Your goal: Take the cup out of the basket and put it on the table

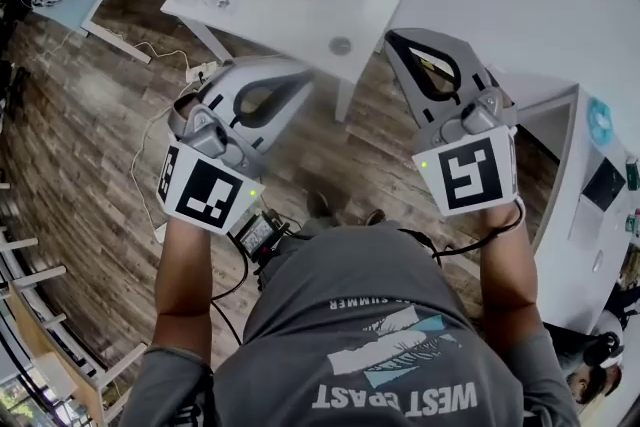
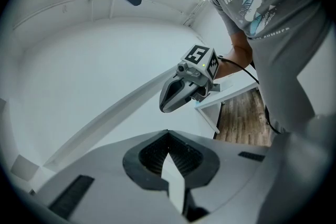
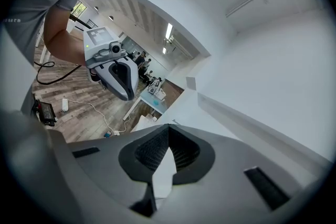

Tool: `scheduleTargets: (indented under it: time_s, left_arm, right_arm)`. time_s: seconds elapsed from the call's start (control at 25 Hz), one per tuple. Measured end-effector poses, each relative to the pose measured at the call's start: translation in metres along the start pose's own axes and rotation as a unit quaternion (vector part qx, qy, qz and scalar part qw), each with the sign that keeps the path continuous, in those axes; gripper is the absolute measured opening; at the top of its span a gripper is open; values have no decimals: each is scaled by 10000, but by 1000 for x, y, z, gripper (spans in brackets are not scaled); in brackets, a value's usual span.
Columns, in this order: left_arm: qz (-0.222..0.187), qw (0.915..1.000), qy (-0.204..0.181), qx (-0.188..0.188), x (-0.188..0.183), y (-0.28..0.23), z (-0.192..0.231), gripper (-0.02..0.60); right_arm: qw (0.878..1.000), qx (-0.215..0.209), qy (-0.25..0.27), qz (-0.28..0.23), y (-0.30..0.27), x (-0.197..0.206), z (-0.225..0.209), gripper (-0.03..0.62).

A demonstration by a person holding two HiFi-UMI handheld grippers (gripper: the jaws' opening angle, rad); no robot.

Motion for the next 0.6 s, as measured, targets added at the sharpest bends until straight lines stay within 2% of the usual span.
scheduleTargets:
  time_s: [0.36,0.6]
  left_arm:
    - [-242,9996,123,81,36,0,30,8]
    - [33,9998,174,35,55,-17,44,8]
  right_arm:
    - [9996,-9,-34,264,-40,-4,-5,12]
    - [9996,-125,-139,204,-68,20,-23,12]
Point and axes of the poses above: the fingertips, and each gripper's own axes: y backward along the fingers, z to its left, x out of its underside, the point moved 9 cm from there along y, backward along the fingers, and after that the axes turned 1 degree about -z, right-handed, at the moved point
